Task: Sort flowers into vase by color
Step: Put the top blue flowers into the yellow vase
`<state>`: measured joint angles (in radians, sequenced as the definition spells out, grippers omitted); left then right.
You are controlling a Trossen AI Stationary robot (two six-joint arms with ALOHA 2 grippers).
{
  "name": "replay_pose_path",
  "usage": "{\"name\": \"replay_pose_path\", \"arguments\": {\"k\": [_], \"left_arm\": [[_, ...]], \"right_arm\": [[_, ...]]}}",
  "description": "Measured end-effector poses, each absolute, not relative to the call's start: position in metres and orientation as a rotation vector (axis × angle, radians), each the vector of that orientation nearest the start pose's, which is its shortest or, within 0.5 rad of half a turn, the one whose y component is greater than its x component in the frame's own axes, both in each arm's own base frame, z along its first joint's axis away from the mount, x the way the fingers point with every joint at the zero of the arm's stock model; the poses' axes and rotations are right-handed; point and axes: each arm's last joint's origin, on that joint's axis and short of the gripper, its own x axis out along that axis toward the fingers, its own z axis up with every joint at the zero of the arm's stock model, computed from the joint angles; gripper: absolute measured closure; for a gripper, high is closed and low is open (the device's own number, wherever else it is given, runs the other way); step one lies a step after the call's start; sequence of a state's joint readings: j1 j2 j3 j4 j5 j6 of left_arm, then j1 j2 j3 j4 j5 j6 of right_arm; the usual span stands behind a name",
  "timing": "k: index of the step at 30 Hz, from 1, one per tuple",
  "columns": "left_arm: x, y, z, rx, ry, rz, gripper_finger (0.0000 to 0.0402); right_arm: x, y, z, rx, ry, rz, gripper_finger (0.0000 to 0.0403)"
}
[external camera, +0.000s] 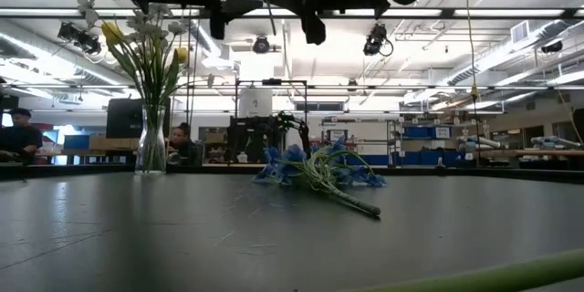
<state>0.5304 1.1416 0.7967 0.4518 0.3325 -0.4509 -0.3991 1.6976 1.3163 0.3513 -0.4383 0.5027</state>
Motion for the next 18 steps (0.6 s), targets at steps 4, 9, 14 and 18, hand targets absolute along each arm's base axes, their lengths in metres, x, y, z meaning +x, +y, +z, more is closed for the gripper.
{"name": "replay_pose_path", "arguments": {"k": [4, 9, 14, 18], "left_arm": [[0.225, 0.121, 0.333, -0.384, -0.194, 0.156, 0.0157], [0.225, 0.12, 0.332, -0.393, -0.185, 0.153, 0.0173], [0.227, 0.117, 0.333, -0.392, -0.182, 0.137, 0.0237], [0.229, 0.113, 0.333, -0.338, -0.176, 0.121, 0.0295]], "right_arm": [[0.372, -0.139, 0.325, 0.495, 0.052, 0.029, 0.0396], [0.373, -0.136, 0.325, 0.47, 0.056, 0.045, 0.0396], [0.376, -0.129, 0.325, 0.458, 0.06, 0.065, 0.0396], [0.378, -0.123, 0.325, 0.443, 0.065, 0.083, 0.0396]]}}
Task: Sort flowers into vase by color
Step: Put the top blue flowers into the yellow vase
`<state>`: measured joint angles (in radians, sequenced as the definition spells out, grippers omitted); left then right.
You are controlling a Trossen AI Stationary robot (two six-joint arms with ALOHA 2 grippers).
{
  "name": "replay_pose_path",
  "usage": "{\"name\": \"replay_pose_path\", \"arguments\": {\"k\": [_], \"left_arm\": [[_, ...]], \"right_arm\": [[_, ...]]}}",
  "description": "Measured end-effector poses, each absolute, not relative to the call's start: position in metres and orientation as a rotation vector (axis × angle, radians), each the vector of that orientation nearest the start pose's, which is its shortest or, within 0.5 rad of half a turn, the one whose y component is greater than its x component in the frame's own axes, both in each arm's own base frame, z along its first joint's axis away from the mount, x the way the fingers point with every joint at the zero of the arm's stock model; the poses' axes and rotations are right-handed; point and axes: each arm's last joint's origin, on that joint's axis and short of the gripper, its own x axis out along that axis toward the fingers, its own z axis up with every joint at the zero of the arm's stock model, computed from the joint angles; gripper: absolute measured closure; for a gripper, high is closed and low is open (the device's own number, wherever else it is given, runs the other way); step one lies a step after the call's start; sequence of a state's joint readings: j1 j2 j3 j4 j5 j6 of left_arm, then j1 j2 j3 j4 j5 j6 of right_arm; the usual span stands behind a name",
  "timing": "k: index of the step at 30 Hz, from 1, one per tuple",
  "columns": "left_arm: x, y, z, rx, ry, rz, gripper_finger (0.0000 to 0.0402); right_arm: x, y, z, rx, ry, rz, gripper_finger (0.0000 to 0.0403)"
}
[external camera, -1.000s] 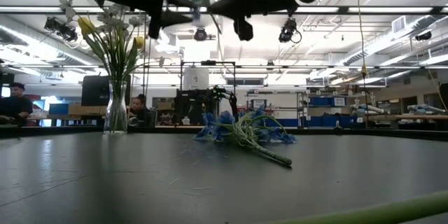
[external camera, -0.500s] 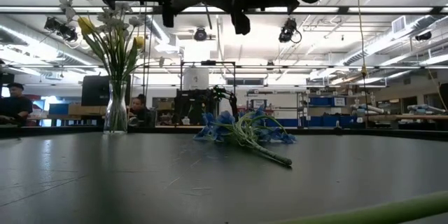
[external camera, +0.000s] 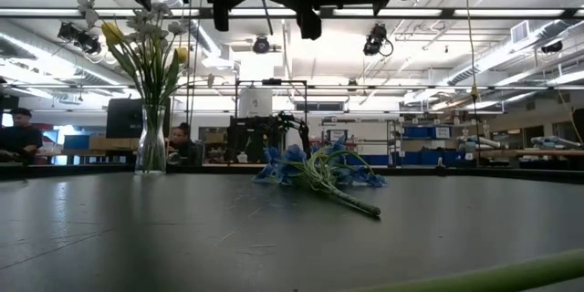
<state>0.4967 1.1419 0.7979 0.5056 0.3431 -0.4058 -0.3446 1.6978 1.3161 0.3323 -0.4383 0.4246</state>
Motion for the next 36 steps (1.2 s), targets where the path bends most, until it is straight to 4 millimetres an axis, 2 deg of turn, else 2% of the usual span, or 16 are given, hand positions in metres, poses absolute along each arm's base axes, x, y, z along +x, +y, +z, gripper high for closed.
{"name": "replay_pose_path", "arguments": {"k": [3, 6, 11, 16, 20, 23, 26, 31, 36], "left_arm": [[0.23, 0.109, 0.333, -0.273, -0.171, 0.111, 0.0343], [0.232, 0.105, 0.333, -0.229, -0.166, 0.099, 0.0384], [0.23, 0.102, 0.335, -0.222, -0.16, 0.075, 0.0386], [0.224, 0.098, 0.338, -0.205, -0.152, 0.063, 0.0385], [0.218, 0.098, 0.341, -0.182, -0.143, 0.077, 0.0385], [0.213, 0.098, 0.343, -0.179, -0.144, 0.088, 0.0384], [0.212, 0.099, 0.343, -0.182, -0.138, 0.092, 0.0381], [0.212, 0.098, 0.344, -0.161, -0.139, 0.082, 0.0378], [0.212, 0.098, 0.344, -0.159, -0.141, 0.076, 0.0377]], "right_arm": [[0.379, -0.119, 0.325, 0.442, 0.068, 0.09, 0.0374], [0.378, -0.12, 0.325, 0.453, 0.074, 0.103, 0.0321], [0.356, -0.132, 0.34, 0.582, 0.12, 0.086, 0.0231], [0.322, -0.131, 0.36, 0.597, 0.193, 0.005, 0.0198], [0.291, -0.116, 0.386, 0.539, 0.186, -0.019, 0.0205], [0.269, -0.103, 0.402, 0.508, 0.183, -0.033, 0.0228], [0.247, -0.086, 0.417, 0.445, 0.166, -0.056, 0.0275], [0.22, -0.052, 0.434, 0.249, 0.137, -0.078, 0.0384], [0.189, -0.026, 0.453, 0.129, 0.044, -0.117, 0.0387]]}}
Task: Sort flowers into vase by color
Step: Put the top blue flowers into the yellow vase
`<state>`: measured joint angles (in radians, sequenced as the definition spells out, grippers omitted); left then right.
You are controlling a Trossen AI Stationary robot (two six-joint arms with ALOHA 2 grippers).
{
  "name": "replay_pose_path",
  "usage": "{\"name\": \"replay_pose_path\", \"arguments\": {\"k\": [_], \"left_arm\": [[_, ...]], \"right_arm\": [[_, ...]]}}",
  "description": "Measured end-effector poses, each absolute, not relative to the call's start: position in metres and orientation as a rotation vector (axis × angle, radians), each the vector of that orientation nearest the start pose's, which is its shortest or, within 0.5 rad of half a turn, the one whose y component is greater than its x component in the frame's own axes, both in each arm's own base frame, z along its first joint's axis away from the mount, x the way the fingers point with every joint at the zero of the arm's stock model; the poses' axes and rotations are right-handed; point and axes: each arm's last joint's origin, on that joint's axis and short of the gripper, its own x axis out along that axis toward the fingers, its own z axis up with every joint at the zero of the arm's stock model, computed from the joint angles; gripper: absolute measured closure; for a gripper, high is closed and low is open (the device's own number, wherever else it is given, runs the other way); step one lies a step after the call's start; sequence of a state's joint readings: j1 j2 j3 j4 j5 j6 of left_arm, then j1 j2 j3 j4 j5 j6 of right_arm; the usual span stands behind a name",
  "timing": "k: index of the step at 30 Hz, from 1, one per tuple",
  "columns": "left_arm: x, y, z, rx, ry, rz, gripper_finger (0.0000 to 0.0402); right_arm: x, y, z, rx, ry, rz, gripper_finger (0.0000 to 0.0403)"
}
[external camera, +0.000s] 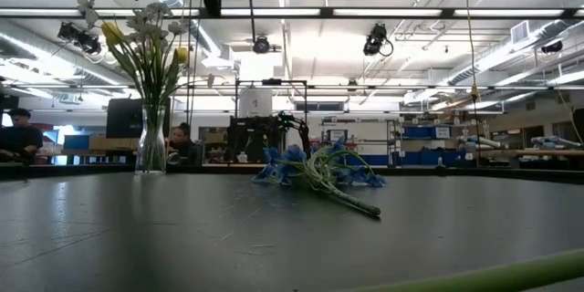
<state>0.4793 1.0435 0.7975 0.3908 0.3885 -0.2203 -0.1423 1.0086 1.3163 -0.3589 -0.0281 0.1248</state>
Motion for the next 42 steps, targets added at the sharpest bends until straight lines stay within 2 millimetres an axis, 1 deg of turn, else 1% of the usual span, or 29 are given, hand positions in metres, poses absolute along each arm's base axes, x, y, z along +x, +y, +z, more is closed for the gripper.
{"name": "replay_pose_path", "arguments": {"k": [3, 6, 10, 12, 15, 18, 20, 25, 34, 37, 39, 42], "left_arm": [[0.212, 0.098, 0.344, -0.159, -0.141, 0.075, 0.0377], [0.212, 0.098, 0.344, -0.159, -0.141, 0.075, 0.0377], [0.212, 0.098, 0.344, -0.158, -0.142, 0.073, 0.0377], [0.211, 0.097, 0.345, -0.156, -0.145, 0.073, 0.0377], [0.21, 0.097, 0.346, -0.133, -0.151, 0.073, 0.0377], [0.21, 0.097, 0.346, -0.127, -0.148, 0.074, 0.0377], [0.209, 0.096, 0.347, -0.124, -0.158, 0.075, 0.0377], [0.207, 0.096, 0.349, -0.12, -0.169, 0.076, 0.0376], [0.208, 0.096, 0.343, -0.15, -0.113, 0.077, 0.0381], [0.206, 0.092, 0.346, -0.14, -0.118, 0.054, 0.0387], [0.2, 0.086, 0.351, -0.134, -0.124, 0.042, 0.0388], [0.188, 0.074, 0.362, -0.119, -0.057, 0.022, 0.0388]], "right_arm": [[0.172, -0.02, 0.461, 0.094, -0.002, -0.099, 0.0396], [0.154, -0.017, 0.466, 0.074, -0.049, -0.095, 0.0395], [0.135, -0.018, 0.451, 0.055, -0.08, -0.123, 0.0396], [0.129, -0.018, 0.442, 0.036, -0.118, -0.138, 0.0396], [0.121, -0.02, 0.433, 0.022, -0.191, -0.154, 0.039], [0.118, -0.02, 0.423, 0.028, -0.188, -0.152, 0.0383], [0.119, -0.02, 0.417, 0.041, -0.172, -0.15, 0.0378], [0.123, -0.021, 0.411, 0.084, -0.148, -0.145, 0.0364], [0.125, -0.021, 0.409, 0.074, -0.128, -0.151, 0.029], [0.125, -0.021, 0.41, 0.075, -0.136, -0.15, 0.0281], [0.125, -0.021, 0.41, 0.09, -0.139, -0.149, 0.0281], [0.125, -0.021, 0.41, 0.111, -0.14, -0.147, 0.0281]]}}
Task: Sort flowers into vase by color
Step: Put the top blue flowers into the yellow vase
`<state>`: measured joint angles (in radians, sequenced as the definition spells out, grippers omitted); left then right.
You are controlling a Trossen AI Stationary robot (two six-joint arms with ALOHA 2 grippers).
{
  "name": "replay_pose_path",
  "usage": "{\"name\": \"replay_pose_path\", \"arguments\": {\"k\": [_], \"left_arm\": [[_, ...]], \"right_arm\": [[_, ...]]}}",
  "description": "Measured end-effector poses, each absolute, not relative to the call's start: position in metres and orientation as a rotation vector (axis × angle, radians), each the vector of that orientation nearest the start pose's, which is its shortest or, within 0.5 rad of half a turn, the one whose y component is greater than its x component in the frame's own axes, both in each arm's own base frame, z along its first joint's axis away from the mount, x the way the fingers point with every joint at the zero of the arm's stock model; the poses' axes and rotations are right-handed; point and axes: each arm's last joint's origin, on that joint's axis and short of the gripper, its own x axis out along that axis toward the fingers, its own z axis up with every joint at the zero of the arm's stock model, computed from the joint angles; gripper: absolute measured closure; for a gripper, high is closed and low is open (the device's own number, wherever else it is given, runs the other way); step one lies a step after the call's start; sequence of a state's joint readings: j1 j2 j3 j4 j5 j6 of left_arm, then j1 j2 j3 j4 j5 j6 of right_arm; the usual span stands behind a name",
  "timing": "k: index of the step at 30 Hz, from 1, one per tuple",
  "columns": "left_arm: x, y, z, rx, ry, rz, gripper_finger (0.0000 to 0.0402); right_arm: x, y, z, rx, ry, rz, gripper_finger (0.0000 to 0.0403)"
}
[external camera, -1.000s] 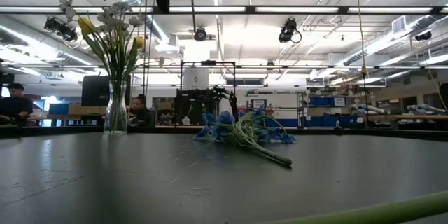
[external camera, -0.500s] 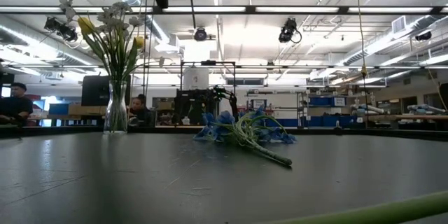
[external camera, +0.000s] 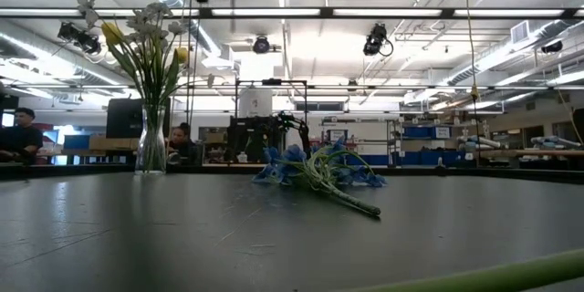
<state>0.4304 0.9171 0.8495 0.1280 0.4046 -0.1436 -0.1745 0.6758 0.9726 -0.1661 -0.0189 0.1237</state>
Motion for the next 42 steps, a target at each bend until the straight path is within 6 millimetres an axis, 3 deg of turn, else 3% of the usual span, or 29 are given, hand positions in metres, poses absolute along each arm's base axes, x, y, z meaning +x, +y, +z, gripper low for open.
{"name": "replay_pose_path", "arguments": {"k": [5, 9, 17, 24, 29, 36, 42], "left_arm": [[0.168, 0.047, 0.383, -0.051, 0.088, -0.079, 0.0388], [0.159, 0.031, 0.395, -0.026, 0.08, -0.262, 0.0386], [0.154, 0.012, 0.395, -0.011, 0.06, -0.683, 0.0387], [0.151, -0.002, 0.362, -0.07, 0.106, -1.148, 0.0388], [0.144, -0.017, 0.338, -0.137, 0.155, -1.362, 0.0388], [0.137, -0.037, 0.316, -0.078, 0.153, -1.428, 0.0388], [0.137, -0.048, 0.317, -0.002, 0.107, -1.422, 0.0389]], "right_arm": [[0.125, -0.021, 0.41, 0.123, -0.141, -0.146, 0.0281], [0.125, -0.021, 0.41, 0.123, -0.142, -0.146, 0.0281], [0.125, -0.021, 0.411, 0.123, -0.143, -0.146, 0.0281], [0.125, -0.021, 0.411, 0.123, -0.144, -0.146, 0.028], [0.125, -0.021, 0.411, 0.123, -0.146, -0.146, 0.0281], [0.125, -0.021, 0.411, 0.122, -0.148, -0.145, 0.0281], [0.125, -0.021, 0.411, 0.122, -0.15, -0.145, 0.0281]]}}
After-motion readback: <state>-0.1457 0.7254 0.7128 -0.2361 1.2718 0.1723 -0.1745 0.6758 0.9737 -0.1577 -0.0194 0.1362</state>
